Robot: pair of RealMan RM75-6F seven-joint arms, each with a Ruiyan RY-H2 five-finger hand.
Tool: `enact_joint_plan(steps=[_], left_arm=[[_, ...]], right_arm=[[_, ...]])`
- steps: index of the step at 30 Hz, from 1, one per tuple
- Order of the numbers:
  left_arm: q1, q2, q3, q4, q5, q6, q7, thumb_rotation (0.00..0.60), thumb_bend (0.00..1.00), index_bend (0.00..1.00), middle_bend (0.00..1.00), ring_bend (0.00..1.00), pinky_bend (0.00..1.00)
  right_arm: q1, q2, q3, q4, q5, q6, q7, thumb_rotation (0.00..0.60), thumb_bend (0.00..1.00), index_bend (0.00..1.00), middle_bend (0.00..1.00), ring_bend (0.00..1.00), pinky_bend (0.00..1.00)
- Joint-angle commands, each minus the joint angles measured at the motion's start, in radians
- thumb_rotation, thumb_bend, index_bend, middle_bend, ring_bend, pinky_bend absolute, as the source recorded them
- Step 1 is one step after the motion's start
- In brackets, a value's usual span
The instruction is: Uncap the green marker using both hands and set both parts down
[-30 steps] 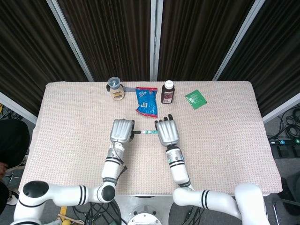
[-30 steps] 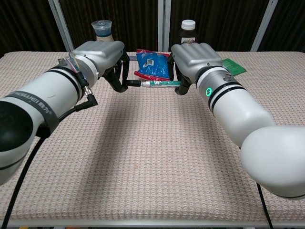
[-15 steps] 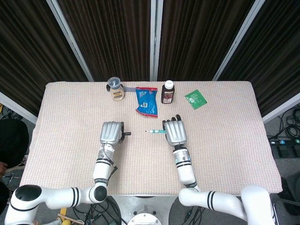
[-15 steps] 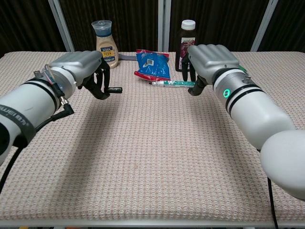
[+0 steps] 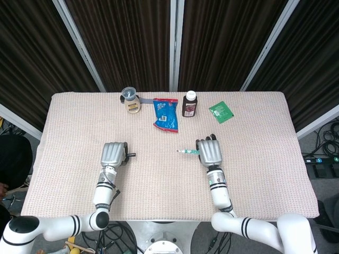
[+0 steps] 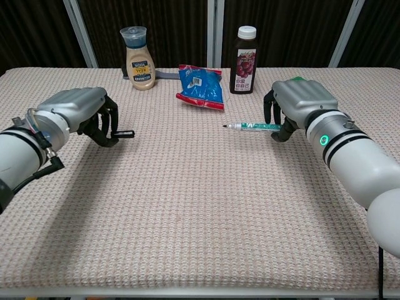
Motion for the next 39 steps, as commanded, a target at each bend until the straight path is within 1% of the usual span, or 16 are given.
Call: enact_joint_plan(steps=[1, 3, 5, 8, 11, 14, 17, 20, 22, 24, 27, 29, 31, 33, 36, 39], left_arm=[[0.004, 0.001, 0.001, -0.002, 0.002, -0.004, 0.003, 0.6, 0.32, 0.57, 0.57, 0.52, 0.64], [0.009, 0.007, 0.001, -0.009, 0.007, -0.005, 0.002, 0.6, 0.26, 0.54, 0.54, 0.49, 0.61], [0.014, 0.016, 0.002, -0.017, 0.011, -0.005, 0.005, 0.6, 0.2, 0.48, 0.5, 0.46, 0.58], [0.021, 0.029, 0.0, -0.03, 0.016, -0.009, 0.002, 0.6, 0.15, 0.43, 0.47, 0.43, 0.55], [0.027, 0.043, -0.004, -0.045, 0.027, -0.001, -0.004, 0.6, 0.13, 0.41, 0.45, 0.41, 0.52], [0.036, 0.063, -0.013, -0.074, 0.042, 0.015, -0.013, 0.6, 0.13, 0.41, 0.45, 0.41, 0.5], [0.056, 0.091, -0.014, -0.121, 0.085, 0.058, -0.038, 0.6, 0.13, 0.41, 0.44, 0.4, 0.48], [0.1, 0.129, 0.028, -0.16, 0.208, 0.135, -0.102, 0.6, 0.12, 0.41, 0.4, 0.33, 0.4], [0.145, 0.152, 0.082, -0.166, 0.325, 0.209, -0.17, 0.6, 0.11, 0.39, 0.35, 0.28, 0.34], [0.194, 0.166, 0.13, -0.163, 0.41, 0.281, -0.236, 0.6, 0.11, 0.37, 0.32, 0.26, 0.29], [0.29, 0.175, 0.205, -0.151, 0.506, 0.391, -0.342, 0.6, 0.09, 0.35, 0.31, 0.24, 0.27], [0.338, 0.177, 0.24, -0.138, 0.535, 0.43, -0.382, 0.6, 0.09, 0.35, 0.31, 0.24, 0.26], [0.388, 0.18, 0.275, -0.123, 0.552, 0.455, -0.417, 0.6, 0.09, 0.34, 0.31, 0.24, 0.26], [0.425, 0.182, 0.298, -0.114, 0.558, 0.466, -0.444, 0.6, 0.09, 0.34, 0.31, 0.24, 0.25], [0.478, 0.184, 0.323, -0.088, 0.571, 0.483, -0.487, 0.6, 0.09, 0.34, 0.31, 0.24, 0.22], [0.519, 0.19, 0.335, -0.068, 0.587, 0.495, -0.527, 0.6, 0.09, 0.34, 0.31, 0.24, 0.2]], right_arm=[[0.0, -0.004, -0.003, 0.005, -0.008, -0.011, 0.007, 0.6, 0.25, 0.66, 0.61, 0.35, 0.22], [0.0, -0.001, -0.006, 0.0, -0.012, -0.023, 0.01, 0.6, 0.22, 0.62, 0.58, 0.33, 0.22], [-0.001, 0.004, -0.008, -0.01, -0.015, -0.032, 0.01, 0.6, 0.17, 0.55, 0.51, 0.26, 0.21], [-0.005, 0.01, -0.009, -0.022, -0.02, -0.033, 0.013, 0.6, 0.13, 0.48, 0.43, 0.2, 0.18], [-0.012, 0.024, -0.006, -0.046, -0.023, -0.029, 0.015, 0.6, 0.12, 0.45, 0.42, 0.18, 0.18], [-0.023, 0.048, -0.007, -0.08, -0.028, -0.018, 0.012, 0.6, 0.11, 0.44, 0.41, 0.17, 0.17], [-0.054, 0.082, -0.019, -0.143, -0.062, 0.031, 0.031, 0.6, 0.11, 0.44, 0.4, 0.17, 0.17], [-0.12, 0.132, -0.066, -0.215, -0.16, 0.129, 0.108, 0.6, 0.11, 0.44, 0.39, 0.17, 0.17], [-0.179, 0.166, -0.11, -0.241, -0.245, 0.213, 0.194, 0.6, 0.11, 0.42, 0.38, 0.17, 0.17], [-0.236, 0.191, -0.147, -0.242, -0.305, 0.284, 0.274, 0.6, 0.1, 0.4, 0.37, 0.15, 0.17], [-0.336, 0.233, -0.211, -0.204, -0.371, 0.382, 0.399, 0.6, 0.08, 0.34, 0.33, 0.1, 0.14], [-0.391, 0.238, -0.242, -0.157, -0.395, 0.429, 0.459, 0.6, 0.06, 0.3, 0.28, 0.05, 0.1], [-0.452, 0.233, -0.276, -0.104, -0.404, 0.458, 0.528, 0.6, 0.05, 0.28, 0.27, 0.04, 0.09], [-0.498, 0.225, -0.297, -0.06, -0.406, 0.472, 0.58, 0.6, 0.05, 0.27, 0.26, 0.03, 0.09], [-0.559, 0.199, -0.307, 0.02, -0.409, 0.499, 0.648, 0.6, 0.05, 0.26, 0.24, 0.02, 0.09], [-0.598, 0.177, -0.302, 0.082, -0.415, 0.513, 0.709, 0.6, 0.05, 0.23, 0.23, 0.0, 0.07]])
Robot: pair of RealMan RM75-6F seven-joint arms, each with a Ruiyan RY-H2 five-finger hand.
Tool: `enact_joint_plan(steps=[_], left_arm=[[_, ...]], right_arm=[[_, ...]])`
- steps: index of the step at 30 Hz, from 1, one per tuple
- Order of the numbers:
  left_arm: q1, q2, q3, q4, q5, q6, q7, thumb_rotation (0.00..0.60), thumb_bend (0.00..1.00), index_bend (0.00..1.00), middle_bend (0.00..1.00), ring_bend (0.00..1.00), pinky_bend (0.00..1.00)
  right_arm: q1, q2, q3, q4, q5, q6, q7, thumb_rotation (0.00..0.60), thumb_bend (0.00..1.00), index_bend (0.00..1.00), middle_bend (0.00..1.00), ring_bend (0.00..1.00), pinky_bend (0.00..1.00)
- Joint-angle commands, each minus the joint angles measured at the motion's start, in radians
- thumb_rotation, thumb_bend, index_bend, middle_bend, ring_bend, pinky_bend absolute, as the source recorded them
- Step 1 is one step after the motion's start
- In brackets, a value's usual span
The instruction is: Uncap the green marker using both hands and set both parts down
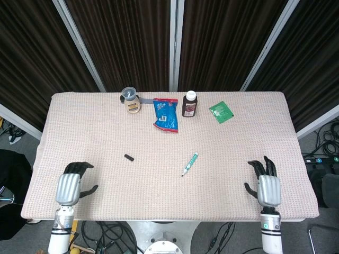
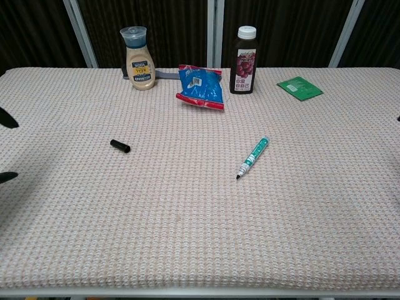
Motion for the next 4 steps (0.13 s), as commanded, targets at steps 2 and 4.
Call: enact_joint_plan(steps=[2, 4], left_arm=[[0.049, 0.017, 0.021, 0.024, 0.03, 0.012, -0.054, 0.6, 0.09, 0.34, 0.31, 0.24, 0.2], [0.062, 0.021, 0.021, 0.029, 0.038, 0.005, -0.065, 0.6, 0.09, 0.34, 0.31, 0.24, 0.2]], right_arm=[[-0.066, -0.031, -0.005, 0.09, -0.026, 0.03, 0.082, 0.6, 0.05, 0.23, 0.23, 0.0, 0.07], [-0.071, -0.035, 0.003, 0.1, -0.039, 0.031, 0.092, 0.6, 0.05, 0.23, 0.23, 0.0, 0.07]])
